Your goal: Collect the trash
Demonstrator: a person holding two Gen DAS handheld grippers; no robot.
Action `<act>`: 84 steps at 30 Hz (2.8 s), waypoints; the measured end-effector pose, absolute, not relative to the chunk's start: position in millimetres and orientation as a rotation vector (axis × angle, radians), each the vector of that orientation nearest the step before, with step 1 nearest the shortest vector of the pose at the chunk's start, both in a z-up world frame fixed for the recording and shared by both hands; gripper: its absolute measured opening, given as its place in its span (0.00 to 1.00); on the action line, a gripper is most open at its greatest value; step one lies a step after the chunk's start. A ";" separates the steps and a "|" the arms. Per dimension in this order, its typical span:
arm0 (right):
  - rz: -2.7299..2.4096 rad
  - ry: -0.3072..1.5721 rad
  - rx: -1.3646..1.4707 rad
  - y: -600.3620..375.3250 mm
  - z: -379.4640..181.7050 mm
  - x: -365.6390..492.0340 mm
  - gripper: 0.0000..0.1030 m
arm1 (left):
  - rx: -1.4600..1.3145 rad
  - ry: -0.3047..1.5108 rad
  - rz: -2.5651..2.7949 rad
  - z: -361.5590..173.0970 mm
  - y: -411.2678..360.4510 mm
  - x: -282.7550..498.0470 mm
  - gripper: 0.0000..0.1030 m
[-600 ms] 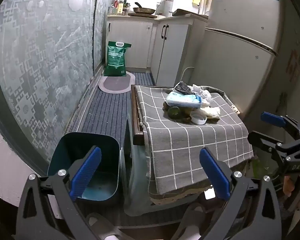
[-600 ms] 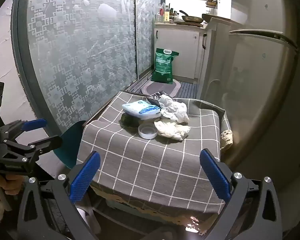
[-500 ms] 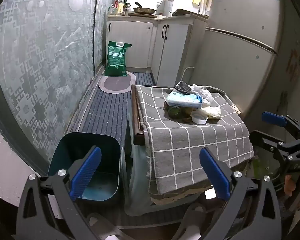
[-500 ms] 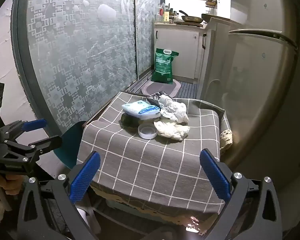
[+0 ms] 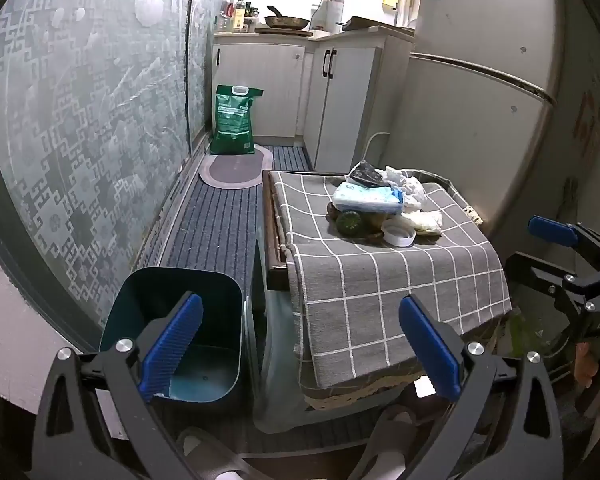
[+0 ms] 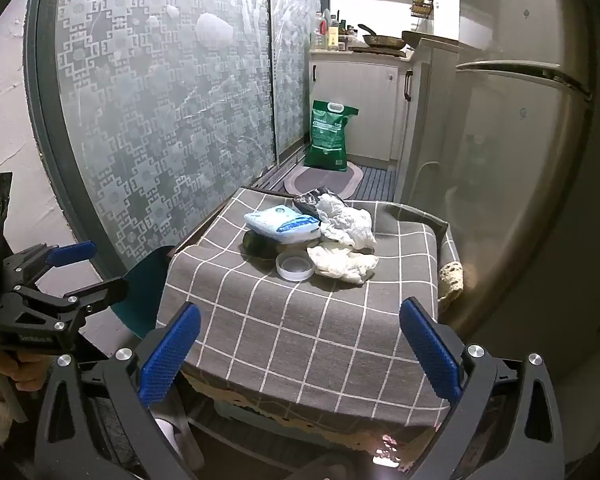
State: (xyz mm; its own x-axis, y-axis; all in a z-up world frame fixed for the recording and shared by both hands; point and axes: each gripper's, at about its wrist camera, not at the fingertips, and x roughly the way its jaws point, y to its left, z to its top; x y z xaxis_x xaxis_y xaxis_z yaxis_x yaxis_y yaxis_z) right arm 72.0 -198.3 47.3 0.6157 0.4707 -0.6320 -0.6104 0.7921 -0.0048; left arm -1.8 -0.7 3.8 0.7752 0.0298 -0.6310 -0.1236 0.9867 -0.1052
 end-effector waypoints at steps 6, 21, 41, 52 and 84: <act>0.637 0.662 -0.222 -199.0 47.7 72.0 0.97 | -0.144 0.681 0.084 4.7 -0.8 -1.5 0.98; 0.631 0.658 -0.224 -201.7 47.8 72.1 0.97 | -0.143 0.681 0.085 3.1 -4.2 -2.1 0.98; 0.638 0.656 -0.228 -202.6 49.2 70.9 0.97 | -0.144 0.684 0.087 1.8 -6.4 -0.6 0.98; 0.638 0.656 -0.227 -202.4 48.7 70.9 0.97 | -0.144 0.684 0.087 1.7 -6.7 -0.5 0.98; 0.637 0.660 -0.227 -202.5 48.9 70.9 0.97 | -0.145 0.684 0.088 1.2 -7.9 0.1 0.98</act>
